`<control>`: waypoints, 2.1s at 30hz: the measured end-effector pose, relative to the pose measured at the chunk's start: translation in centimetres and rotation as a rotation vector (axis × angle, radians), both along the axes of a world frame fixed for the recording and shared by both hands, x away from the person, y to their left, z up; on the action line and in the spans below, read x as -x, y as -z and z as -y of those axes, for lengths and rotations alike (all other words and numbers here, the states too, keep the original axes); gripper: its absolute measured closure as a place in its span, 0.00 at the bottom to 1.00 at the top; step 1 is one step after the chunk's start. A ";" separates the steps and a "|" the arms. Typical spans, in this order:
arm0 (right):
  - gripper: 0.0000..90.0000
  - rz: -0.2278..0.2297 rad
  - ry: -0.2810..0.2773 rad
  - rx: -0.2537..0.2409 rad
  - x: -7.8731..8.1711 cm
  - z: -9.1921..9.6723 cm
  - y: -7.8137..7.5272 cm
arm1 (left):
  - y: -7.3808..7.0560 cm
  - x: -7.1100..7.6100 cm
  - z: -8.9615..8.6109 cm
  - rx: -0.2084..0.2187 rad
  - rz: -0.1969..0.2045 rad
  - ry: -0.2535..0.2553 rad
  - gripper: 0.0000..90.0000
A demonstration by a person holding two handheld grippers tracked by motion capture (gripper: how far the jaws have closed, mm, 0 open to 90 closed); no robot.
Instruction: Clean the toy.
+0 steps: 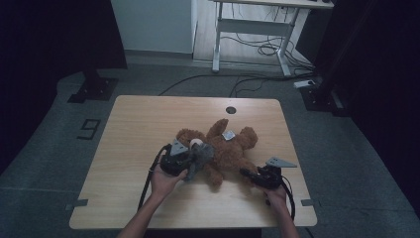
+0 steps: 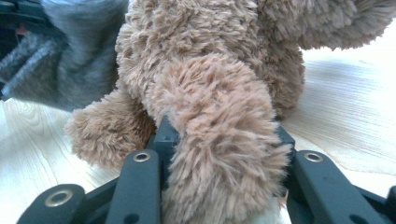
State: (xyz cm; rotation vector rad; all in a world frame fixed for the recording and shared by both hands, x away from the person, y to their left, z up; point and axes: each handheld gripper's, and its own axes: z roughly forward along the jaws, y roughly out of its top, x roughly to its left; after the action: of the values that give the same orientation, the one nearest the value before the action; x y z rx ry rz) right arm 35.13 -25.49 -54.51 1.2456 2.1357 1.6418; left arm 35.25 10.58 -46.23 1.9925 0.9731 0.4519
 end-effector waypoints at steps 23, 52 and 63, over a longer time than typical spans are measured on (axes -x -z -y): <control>0.67 -0.023 0.016 0.029 0.0 0.1 0.3 | 3.0 -1.6 15.9 0.077 -0.134 0.263 0.88; 0.68 -0.002 -0.002 -0.005 0.1 0.8 -0.2 | 4.3 0.7 -0.9 0.056 -0.115 0.075 0.87; 0.69 0.009 -0.012 -0.002 0.0 0.9 -0.1 | 0.9 0.8 -4.0 0.159 -0.049 0.060 0.87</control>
State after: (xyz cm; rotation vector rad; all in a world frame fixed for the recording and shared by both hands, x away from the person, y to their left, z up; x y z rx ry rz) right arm 35.12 -26.37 -54.39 1.2258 2.1412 1.6511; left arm 34.46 14.56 -47.16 1.8913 0.9464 0.2844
